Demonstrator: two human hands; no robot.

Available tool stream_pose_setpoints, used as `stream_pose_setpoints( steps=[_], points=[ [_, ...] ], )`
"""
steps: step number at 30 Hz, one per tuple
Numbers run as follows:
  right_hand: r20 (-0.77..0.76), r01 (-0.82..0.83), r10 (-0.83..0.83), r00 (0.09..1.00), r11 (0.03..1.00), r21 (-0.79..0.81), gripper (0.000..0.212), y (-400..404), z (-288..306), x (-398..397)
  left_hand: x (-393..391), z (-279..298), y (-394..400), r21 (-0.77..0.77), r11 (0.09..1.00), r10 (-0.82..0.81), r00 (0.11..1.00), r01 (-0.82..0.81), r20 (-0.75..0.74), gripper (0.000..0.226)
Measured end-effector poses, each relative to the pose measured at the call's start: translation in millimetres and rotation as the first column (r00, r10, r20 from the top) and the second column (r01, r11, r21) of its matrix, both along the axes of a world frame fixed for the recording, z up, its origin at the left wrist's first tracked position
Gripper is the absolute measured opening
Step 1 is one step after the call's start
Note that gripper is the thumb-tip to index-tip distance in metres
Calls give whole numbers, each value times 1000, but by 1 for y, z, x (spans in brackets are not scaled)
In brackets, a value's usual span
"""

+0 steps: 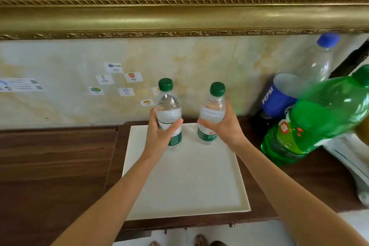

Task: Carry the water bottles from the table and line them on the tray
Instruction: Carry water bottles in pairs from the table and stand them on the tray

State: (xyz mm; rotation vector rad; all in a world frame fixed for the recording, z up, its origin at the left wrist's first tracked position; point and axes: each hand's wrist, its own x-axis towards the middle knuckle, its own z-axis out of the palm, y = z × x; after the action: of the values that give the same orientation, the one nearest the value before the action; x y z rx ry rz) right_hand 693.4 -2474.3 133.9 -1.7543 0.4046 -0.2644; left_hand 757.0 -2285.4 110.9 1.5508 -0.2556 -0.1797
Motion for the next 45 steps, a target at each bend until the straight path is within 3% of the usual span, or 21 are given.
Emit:
stream_pose_setpoints(
  steps=[2,6,14,23,33,36,39,45],
  points=[
    [-4,-30,30,1000,1000,1,73,-2,-5,-2,2,-1,3,22,999,-36,999,36,7,48],
    [-101,-82,76,992,995,-63,73,-5,-27,-14,3,-12,15,79,988,-138,990,135,24,50],
    [-23,240,-249,968,951,-193,44,31,-59,-16,1,-47,19,191,968,-173,984,162,43,65],
    [-51,326,-342,938,925,-195,66,4,-62,-7,12,-46,2,210,959,-203,978,190,45,72],
    [-122,228,-256,959,952,-204,74,-12,-64,-6,16,-46,-10,193,959,-217,975,205,41,70],
    [-156,197,-247,956,940,-279,80,-8,-72,-15,22,-44,-15,246,928,-298,954,280,40,76],
    [-106,255,-323,941,876,-409,85,-4,-80,-27,34,-42,-12,353,838,-456,890,415,35,74],
    [-108,313,-340,934,926,-211,77,-9,-74,-21,51,-38,-15,447,786,-484,875,427,16,64]
  ],
)
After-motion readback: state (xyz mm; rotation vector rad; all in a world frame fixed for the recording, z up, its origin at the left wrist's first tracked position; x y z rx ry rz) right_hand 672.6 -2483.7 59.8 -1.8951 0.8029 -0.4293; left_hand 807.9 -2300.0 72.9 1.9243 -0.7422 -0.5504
